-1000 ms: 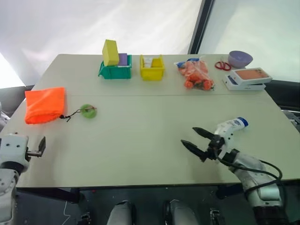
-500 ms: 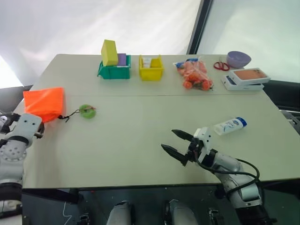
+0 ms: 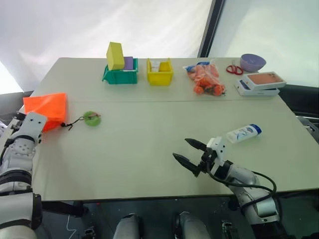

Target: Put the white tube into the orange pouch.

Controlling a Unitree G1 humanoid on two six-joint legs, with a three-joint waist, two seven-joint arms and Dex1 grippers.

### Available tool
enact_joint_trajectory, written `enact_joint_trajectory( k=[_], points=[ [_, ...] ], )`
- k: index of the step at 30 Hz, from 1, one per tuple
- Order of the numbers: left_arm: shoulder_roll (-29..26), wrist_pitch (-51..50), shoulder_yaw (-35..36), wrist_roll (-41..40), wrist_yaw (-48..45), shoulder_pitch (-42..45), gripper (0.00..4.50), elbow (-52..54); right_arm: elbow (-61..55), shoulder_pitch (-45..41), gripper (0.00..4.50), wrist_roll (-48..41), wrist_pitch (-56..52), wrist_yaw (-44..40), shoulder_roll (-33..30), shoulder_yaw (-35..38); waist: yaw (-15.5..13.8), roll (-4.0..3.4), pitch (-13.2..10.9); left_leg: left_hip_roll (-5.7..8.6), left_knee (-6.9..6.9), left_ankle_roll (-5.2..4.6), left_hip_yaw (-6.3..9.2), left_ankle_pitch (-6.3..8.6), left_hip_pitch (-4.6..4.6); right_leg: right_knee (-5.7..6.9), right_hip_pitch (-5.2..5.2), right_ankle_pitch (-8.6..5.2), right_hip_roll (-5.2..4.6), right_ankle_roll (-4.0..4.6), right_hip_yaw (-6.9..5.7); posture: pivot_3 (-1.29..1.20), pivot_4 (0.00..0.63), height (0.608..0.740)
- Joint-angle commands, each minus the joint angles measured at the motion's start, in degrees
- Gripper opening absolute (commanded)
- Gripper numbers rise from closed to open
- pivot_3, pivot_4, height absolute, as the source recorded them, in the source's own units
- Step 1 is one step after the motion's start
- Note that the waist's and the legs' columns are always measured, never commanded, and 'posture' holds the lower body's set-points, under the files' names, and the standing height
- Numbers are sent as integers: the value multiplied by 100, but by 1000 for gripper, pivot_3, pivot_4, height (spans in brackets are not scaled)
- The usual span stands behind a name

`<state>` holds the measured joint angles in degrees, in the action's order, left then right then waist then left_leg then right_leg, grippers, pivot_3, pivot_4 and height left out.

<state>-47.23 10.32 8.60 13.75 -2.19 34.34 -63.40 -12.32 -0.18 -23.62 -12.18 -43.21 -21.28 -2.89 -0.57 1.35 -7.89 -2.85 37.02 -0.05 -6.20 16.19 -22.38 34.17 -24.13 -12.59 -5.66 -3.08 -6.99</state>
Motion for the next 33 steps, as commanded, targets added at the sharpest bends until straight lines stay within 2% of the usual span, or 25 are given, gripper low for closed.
enact_joint_trajectory(
  k=[1,2,6,9,14,18,24,33],
  points=[
    [-188,197,3,-98,-4,111,622,-51,-323,37,4500,-31,85,57,-36,120,-4,2,1,0,1,0,0,0,0,1,0,0,0,0,0,0,150,740],
    [-185,224,2,-126,-55,80,52,-17,-333,40,4500,-35,80,65,-41,126,-5,2,1,0,1,0,0,0,0,0,0,0,0,1,0,0,150,740],
    [-106,258,23,-329,-486,-104,19,380,-309,-15,4500,-39,76,90,-59,162,-5,3,1,0,3,0,1,0,0,-1,-5,-1,-2,2,0,0,150,740],
    [7,10,121,-647,-969,-486,19,1223,-258,-80,4500,-53,92,114,-72,228,-3,1,0,0,3,0,1,0,0,-2,-8,-1,-4,2,1,0,150,740],
    [326,-1407,283,-1340,-1668,-1476,19,4025,-122,-185,4500,-38,119,78,-93,299,-7,0,-1,1,5,1,1,0,1,-1,-4,0,-19,4,3,0,150,740],
    [591,-2662,217,-1624,-1870,-1830,19,5853,-23,-250,4500,-29,146,38,-104,314,-6,-1,-2,1,11,2,2,-1,1,2,7,-1,-18,6,3,0,150,740],
    [1248,-4395,-327,-1995,-1905,-1362,19,7865,131,-373,4500,3,179,-36,-82,283,-22,-6,-5,3,15,2,5,-3,4,1,18,-2,-2,5,4,0,150,740],
    [2427,-6126,-970,-2557,-1761,-375,19,9245,266,-405,4500,9,231,-84,-163,413,-12,-7,-5,4,20,2,15,-6,14,4,37,-3,13,-1,7,0,150,740]
  ],
)
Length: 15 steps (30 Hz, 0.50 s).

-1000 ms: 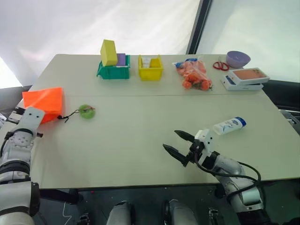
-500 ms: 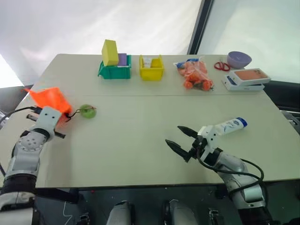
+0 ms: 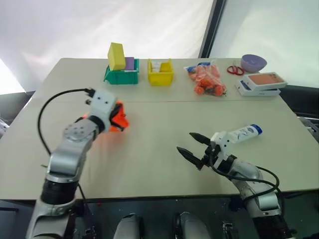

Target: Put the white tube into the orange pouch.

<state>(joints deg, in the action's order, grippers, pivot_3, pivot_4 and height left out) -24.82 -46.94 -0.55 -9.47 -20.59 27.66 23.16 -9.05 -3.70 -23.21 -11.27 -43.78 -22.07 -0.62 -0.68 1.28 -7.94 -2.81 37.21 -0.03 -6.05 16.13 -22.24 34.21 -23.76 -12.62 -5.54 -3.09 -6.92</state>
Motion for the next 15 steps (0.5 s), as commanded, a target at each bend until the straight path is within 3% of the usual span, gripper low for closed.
enact_joint_trajectory(
  k=[1,5,15],
  points=[
    [292,-570,-72,-331,81,370,19,699,-54,-57,4500,-34,135,-9,-100,221,-2,-1,0,0,0,0,1,0,1,0,1,0,0,0,0,0,150,740],
    [311,-1103,-144,-666,-93,299,19,1132,-39,-79,4500,-42,128,110,-158,400,14,-5,-3,1,0,1,2,0,9,0,6,-1,2,-1,2,0,150,740],
    [-354,-1382,527,-1525,-776,-1878,19,1603,65,-198,4500,-210,2,920,-171,1411,-4,-20,-11,-3,-6,2,8,0,39,1,25,-16,6,20,7,0,150,740]
  ],
)
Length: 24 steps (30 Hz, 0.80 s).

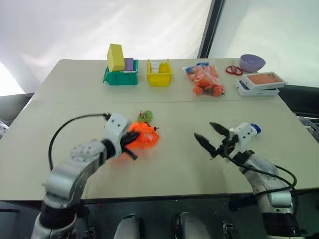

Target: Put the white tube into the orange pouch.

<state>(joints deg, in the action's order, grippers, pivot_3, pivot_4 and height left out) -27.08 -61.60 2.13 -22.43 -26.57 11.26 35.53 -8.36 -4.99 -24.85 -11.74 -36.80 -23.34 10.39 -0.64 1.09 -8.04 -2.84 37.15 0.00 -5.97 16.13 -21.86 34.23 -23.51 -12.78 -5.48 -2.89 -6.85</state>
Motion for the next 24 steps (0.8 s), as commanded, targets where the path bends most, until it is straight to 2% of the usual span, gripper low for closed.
enact_joint_trajectory(
  k=[1,8,13,18,24],
  points=[
    [-177,121,286,-269,-223,-423,19,338,17,-61,4500,12,62,347,-64,404,-16,-1,-1,1,0,0,0,0,0,-2,2,-1,-2,1,0,0,150,740],
    [-193,545,-105,-300,-292,-737,19,266,-125,103,4500,399,-120,1254,-65,700,-8,-10,-3,12,4,2,0,1,-4,-13,7,-1,-17,2,5,0,150,740],
    [73,824,-487,-222,-149,-373,19,-83,-385,255,4500,1329,-253,2799,225,918,-10,-17,-5,10,0,1,1,1,-8,-12,1,-1,-13,2,6,0,150,740],
    [172,965,-723,-147,-136,-178,19,-303,-1026,155,4500,1525,-1429,3797,750,834,22,-23,-4,5,0,1,0,1,-9,-10,-2,0,-9,1,8,0,150,740],
    [243,1106,-853,-142,-150,69,19,-533,-1590,-829,4500,1459,-3412,5030,1642,958,36,-29,-6,3,1,2,2,-1,-13,-4,-11,2,-7,3,9,0,150,740]
  ],
)
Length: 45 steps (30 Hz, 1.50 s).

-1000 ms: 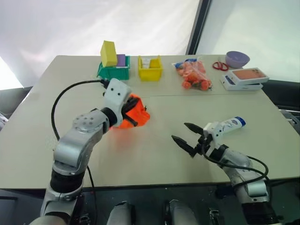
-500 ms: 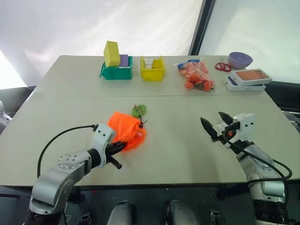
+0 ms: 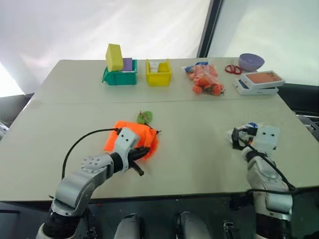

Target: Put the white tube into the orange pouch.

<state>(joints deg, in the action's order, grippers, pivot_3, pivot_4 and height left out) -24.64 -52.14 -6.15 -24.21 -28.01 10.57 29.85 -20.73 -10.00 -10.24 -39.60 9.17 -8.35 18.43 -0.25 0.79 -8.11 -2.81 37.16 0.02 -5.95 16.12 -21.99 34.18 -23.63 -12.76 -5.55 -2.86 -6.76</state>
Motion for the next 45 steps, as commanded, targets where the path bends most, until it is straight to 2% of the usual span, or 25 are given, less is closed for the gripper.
enact_joint_trajectory(
  k=[1,6,12,17,24,31,39,42,45],
  points=[
    [12,179,-37,35,-7,168,19,6,-360,-528,4500,-33,-933,640,320,260,-9,0,0,0,0,0,1,0,0,-1,-1,0,0,1,0,0,150,740],
    [53,241,-91,20,18,191,19,-8,-78,-1327,4500,66,-1969,1179,635,612,-33,0,3,6,-1,-1,1,-1,-32,-4,-23,2,0,-1,-1,0,150,740],
    [70,277,-110,8,83,99,19,89,406,-1677,4500,300,-2229,1399,562,739,-1,-1,3,10,-1,-2,-2,-1,-37,-4,-28,3,0,-5,-6,0,150,740],
    [82,290,-105,-7,131,34,19,149,691,-1862,4500,209,-2197,1456,784,1011,52,-2,3,6,-2,-2,1,-1,-33,1,-27,2,5,-6,-6,0,150,740],
    [86,321,-110,1,146,12,19,190,898,-1850,4500,278,-2173,1644,962,1249,91,-3,3,6,-2,-2,2,-1,-34,-1,-26,8,4,-19,-6,0,150,740],
    [57,375,-129,8,118,61,19,126,710,-1692,4500,406,-2034,1400,794,788,110,-3,3,7,-3,-2,2,-1,-34,-2,-28,8,4,-18,-6,0,150,740],
    [45,431,-133,6,67,87,19,78,718,-1546,4500,501,-1796,1239,695,634,107,-4,2,6,-5,-2,2,-1,-35,-3,-31,3,4,-10,-5,0,150,740],
    [43,447,-128,1,63,90,0,69,726,-1505,3639,521,-1743,1205,679,607,105,-4,2,6,-5,-2,2,-1,-35,-3,-31,3,4,-10,-5,0,150,740],
    [48,448,-122,-8,62,86,0,76,699,-1470,2115,561,-1715,1144,636,513,107,-3,3,6,-6,-2,1,-1,-35,-3,-31,2,4,-8,-5,0,150,740]
  ],
)
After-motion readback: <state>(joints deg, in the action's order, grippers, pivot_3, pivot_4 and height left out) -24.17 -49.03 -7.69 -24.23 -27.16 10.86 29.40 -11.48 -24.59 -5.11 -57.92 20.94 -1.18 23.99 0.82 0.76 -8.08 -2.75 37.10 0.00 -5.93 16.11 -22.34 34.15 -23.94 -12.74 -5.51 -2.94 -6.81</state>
